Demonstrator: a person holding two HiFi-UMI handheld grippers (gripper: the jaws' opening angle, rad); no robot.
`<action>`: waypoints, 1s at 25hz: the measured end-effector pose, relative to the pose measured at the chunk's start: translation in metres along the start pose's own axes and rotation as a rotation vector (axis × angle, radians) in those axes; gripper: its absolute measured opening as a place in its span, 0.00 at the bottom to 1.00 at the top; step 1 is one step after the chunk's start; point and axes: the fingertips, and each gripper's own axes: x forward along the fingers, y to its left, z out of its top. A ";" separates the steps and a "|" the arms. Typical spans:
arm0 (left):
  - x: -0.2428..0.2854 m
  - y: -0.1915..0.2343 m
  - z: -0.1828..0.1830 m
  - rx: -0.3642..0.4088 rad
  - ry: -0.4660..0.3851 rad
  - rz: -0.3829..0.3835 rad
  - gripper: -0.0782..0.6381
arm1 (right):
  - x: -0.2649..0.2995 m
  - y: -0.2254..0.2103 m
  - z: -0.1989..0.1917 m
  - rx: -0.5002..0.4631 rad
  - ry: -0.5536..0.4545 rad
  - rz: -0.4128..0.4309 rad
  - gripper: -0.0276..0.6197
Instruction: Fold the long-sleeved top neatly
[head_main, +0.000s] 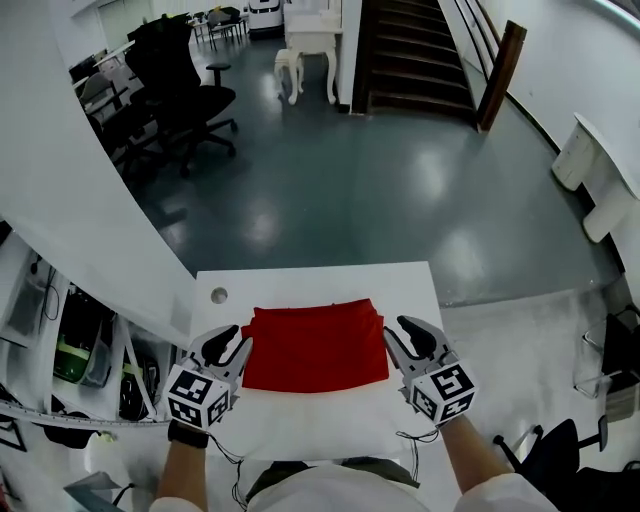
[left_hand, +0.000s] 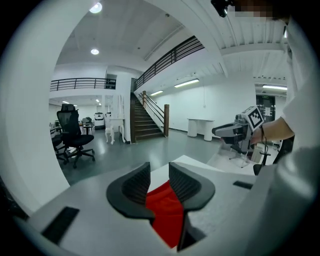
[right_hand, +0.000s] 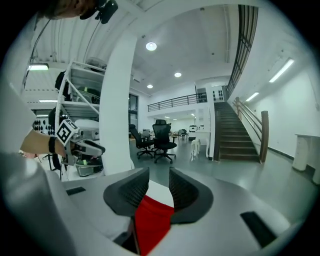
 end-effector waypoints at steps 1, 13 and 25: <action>-0.003 -0.002 0.006 0.009 -0.012 -0.004 0.28 | -0.002 0.002 0.006 -0.008 -0.011 0.002 0.25; -0.033 -0.025 0.040 0.068 -0.095 -0.058 0.28 | -0.028 0.038 0.047 -0.074 -0.086 0.031 0.22; -0.057 -0.033 0.065 0.089 -0.175 -0.069 0.27 | -0.039 0.053 0.066 -0.086 -0.132 0.038 0.17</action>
